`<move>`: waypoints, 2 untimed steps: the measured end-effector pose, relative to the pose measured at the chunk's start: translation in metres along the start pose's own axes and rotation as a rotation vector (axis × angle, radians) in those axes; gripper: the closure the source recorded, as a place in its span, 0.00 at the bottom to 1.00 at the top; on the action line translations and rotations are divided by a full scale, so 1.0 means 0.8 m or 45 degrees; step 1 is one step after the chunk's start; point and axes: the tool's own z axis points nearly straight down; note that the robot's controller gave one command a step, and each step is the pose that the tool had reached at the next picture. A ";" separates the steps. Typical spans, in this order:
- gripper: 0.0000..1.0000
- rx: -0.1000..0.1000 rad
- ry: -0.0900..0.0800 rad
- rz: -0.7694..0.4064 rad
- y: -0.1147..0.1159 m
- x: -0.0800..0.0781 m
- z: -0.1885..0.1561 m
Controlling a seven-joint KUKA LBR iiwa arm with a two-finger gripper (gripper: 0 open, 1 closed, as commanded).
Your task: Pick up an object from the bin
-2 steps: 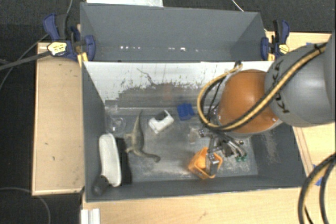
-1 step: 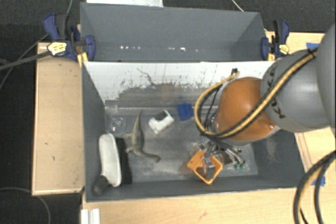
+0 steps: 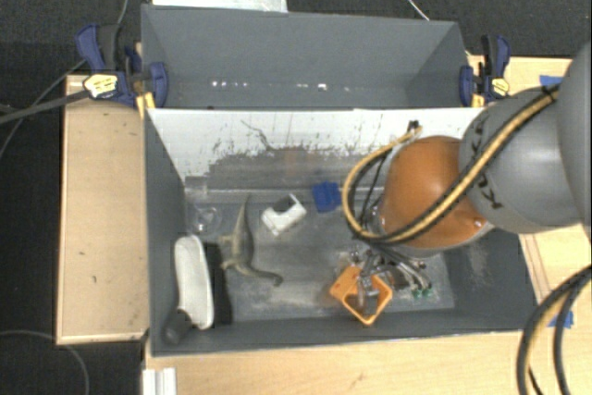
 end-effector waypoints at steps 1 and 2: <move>1.00 -0.001 -0.002 0.008 -0.007 0.003 -0.109; 1.00 0.001 -0.009 -0.011 -0.008 -0.001 -0.143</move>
Offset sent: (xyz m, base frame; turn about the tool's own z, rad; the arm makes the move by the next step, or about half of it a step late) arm 0.0071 -0.0036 0.0698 -0.0441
